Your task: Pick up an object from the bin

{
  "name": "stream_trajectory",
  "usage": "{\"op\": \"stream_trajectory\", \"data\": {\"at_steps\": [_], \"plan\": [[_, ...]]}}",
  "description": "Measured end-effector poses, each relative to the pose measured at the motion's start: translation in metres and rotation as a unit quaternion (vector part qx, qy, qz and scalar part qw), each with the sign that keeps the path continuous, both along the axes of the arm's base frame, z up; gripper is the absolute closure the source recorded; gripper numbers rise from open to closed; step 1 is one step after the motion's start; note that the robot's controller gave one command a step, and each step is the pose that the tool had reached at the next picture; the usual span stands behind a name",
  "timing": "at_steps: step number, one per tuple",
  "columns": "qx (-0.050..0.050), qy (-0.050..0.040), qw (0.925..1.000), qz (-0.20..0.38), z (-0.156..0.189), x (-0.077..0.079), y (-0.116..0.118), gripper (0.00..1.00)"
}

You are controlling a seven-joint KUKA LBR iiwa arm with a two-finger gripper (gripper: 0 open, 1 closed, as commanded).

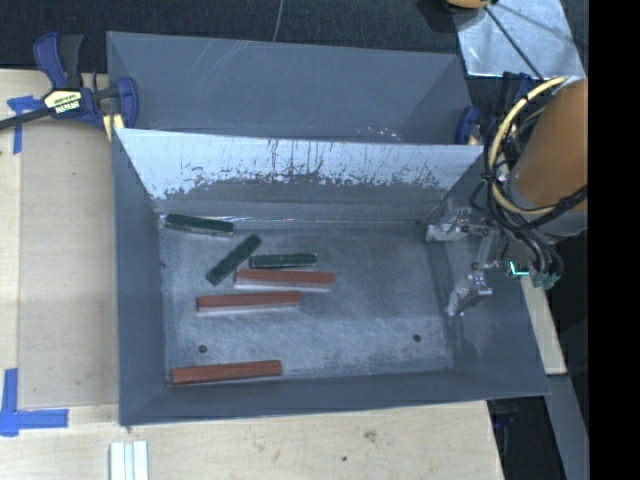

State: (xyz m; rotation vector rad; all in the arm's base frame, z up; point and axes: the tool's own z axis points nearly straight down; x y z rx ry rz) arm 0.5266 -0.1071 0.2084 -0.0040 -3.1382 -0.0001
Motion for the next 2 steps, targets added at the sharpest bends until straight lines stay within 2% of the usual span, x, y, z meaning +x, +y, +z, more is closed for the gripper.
{"op": "stream_trajectory", "data": {"at_steps": [1,2], "plan": [[-0.001,-0.0035,1.0,0.001,0.003,0.002,0.0,0.0],[-0.001,-0.0052,0.9989,0.047,-0.061,0.023,0.032,0.0]]}}
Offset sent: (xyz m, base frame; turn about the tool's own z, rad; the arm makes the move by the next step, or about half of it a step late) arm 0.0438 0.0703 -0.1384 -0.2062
